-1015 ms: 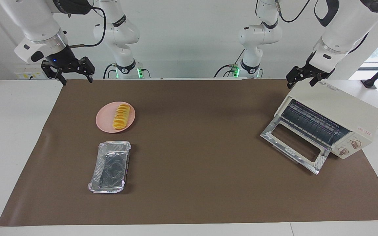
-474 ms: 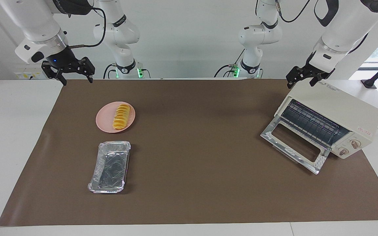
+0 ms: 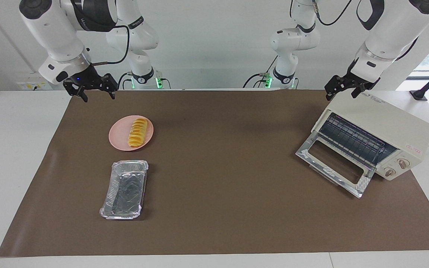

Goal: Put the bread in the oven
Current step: 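Reach the right gripper down to the bread slices on the pink plate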

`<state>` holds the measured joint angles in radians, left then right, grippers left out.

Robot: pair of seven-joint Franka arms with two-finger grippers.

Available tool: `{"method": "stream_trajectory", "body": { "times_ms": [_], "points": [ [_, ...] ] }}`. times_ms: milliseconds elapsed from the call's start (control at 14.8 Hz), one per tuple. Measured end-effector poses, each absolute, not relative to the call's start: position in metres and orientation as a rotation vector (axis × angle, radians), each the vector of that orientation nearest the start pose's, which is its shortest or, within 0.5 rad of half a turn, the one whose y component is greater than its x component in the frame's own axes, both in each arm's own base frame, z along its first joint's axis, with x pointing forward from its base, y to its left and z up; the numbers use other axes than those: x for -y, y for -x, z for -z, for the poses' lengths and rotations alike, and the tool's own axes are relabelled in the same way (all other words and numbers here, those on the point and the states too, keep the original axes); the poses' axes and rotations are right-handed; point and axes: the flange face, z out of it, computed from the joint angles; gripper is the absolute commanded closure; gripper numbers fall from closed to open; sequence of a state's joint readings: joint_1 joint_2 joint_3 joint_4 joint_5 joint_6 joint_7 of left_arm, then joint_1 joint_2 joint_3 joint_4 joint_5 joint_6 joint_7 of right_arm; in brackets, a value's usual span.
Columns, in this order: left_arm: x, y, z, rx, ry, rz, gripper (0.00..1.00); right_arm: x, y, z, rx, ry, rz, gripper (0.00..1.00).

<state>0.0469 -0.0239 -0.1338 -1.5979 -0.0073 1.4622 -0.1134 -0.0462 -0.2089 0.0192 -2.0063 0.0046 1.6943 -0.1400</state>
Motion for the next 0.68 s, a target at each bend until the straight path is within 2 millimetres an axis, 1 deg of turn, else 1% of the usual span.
{"method": "stream_trajectory", "body": {
  "times_ms": [135, 271, 338, 542, 677],
  "points": [
    [0.048, -0.533, -0.616, 0.041, 3.129, -0.175, 0.00, 0.008, -0.469, -0.508, 0.184, 3.125, -0.161, 0.00],
    [0.048, -0.533, -0.616, 0.041, 3.129, -0.175, 0.00, 0.006, -0.461, -0.488, 0.192, 3.128, -0.155, 0.00],
    [0.048, -0.533, -0.616, 0.041, 3.129, -0.175, 0.00, 0.005, -0.459, -0.477, 0.192, 3.129, -0.139, 0.00],
    [0.048, -0.533, -0.616, 0.041, 3.129, -0.175, 0.00, 0.003, -0.458, -0.433, 0.197, 3.131, -0.065, 0.00],
    [0.048, -0.533, -0.616, 0.041, 3.129, -0.175, 0.00, -0.014, -0.460, -0.408, 0.206, 3.129, -0.033, 0.00]
  ]
}}
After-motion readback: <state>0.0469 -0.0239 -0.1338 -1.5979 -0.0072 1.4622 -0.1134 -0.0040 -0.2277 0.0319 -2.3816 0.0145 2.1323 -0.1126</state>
